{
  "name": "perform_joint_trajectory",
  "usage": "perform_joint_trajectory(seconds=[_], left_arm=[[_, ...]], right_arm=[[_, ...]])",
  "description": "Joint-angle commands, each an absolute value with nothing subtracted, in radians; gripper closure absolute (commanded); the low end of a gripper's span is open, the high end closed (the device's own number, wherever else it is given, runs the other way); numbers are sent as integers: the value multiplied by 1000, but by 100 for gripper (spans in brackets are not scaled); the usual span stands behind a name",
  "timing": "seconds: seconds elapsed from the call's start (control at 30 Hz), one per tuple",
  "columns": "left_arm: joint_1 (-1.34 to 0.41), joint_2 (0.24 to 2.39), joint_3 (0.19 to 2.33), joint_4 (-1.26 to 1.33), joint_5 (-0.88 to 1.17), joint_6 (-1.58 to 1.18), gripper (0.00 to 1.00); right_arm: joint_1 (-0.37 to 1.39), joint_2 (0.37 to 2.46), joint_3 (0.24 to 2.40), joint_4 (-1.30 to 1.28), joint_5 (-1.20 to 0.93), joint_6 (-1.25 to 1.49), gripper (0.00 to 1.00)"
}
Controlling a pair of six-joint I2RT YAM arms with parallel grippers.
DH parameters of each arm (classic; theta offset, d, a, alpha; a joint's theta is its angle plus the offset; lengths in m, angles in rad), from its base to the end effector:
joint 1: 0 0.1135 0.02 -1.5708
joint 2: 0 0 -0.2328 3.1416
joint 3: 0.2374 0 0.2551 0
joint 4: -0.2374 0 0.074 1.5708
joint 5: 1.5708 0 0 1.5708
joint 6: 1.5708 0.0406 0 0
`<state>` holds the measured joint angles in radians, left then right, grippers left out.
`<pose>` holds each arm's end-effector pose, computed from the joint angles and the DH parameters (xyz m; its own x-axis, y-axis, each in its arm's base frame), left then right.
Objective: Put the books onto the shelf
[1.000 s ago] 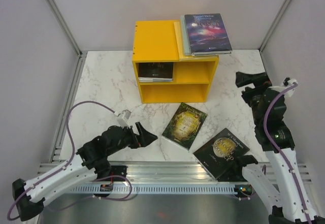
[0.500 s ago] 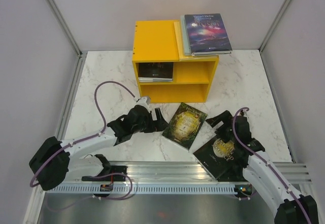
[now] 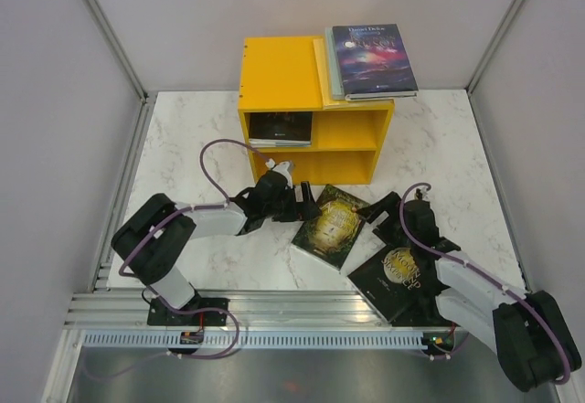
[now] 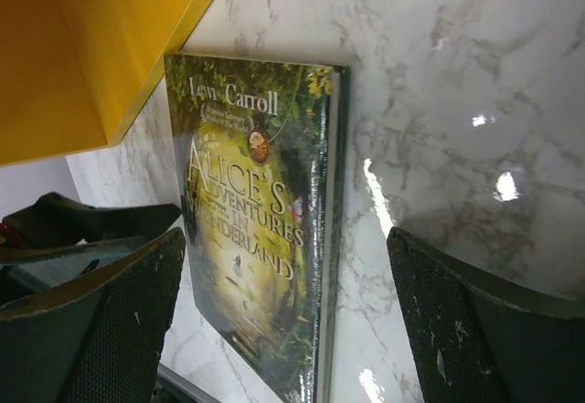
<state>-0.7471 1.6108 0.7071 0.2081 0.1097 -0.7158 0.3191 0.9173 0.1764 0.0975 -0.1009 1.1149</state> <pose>0.2300 -0.2191 0.1152 -0.8385 -0.1125 -0.5332 0.2477 0.7929 -0.5567 0.1824 0.0646 0.1066 -0.5997 0.7427 -0.2980 0.3404 0.5738 0.7450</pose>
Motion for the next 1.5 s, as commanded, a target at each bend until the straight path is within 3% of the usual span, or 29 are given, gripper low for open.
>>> perform_joint_trajectory(seconds=[0.0, 0.33, 0.67, 0.7, 0.77, 0.8, 0.87, 0.9, 0.97, 1.2, 1.47], left_arm=[[-752, 1716, 712, 251, 216, -670, 2], [-836, 1770, 528, 665, 561, -816, 6], [-838, 1853, 431, 1003, 649, -956, 15], [-838, 1862, 428, 1028, 649, -963, 15], [-838, 1867, 422, 1040, 646, -977, 16], [-838, 1867, 419, 1040, 641, -977, 17], [-838, 1862, 413, 1034, 627, -977, 18], [-838, 1859, 410, 1032, 623, -979, 19], [-836, 1855, 402, 1035, 615, -980, 19], [-824, 1839, 339, 1215, 612, -1089, 12], [-810, 1845, 255, 1519, 635, -1249, 13]], right_arm=[[365, 1029, 164, 100, -74, 1103, 4], [489, 1127, 118, 222, -19, 1177, 4], [548, 1025, 103, 140, 25, 1198, 7], [548, 1010, 100, 129, 26, 1198, 11], [548, 959, 94, 91, 31, 1195, 33], [548, 941, 92, 74, 35, 1193, 58], [548, 878, 87, 14, 41, 1189, 75], [548, 855, 86, 2, 43, 1189, 89], [548, 783, 80, -61, 43, 1193, 100], [551, 488, 35, -63, -35, 1235, 100], [552, 235, 40, -100, -72, 1331, 100]])
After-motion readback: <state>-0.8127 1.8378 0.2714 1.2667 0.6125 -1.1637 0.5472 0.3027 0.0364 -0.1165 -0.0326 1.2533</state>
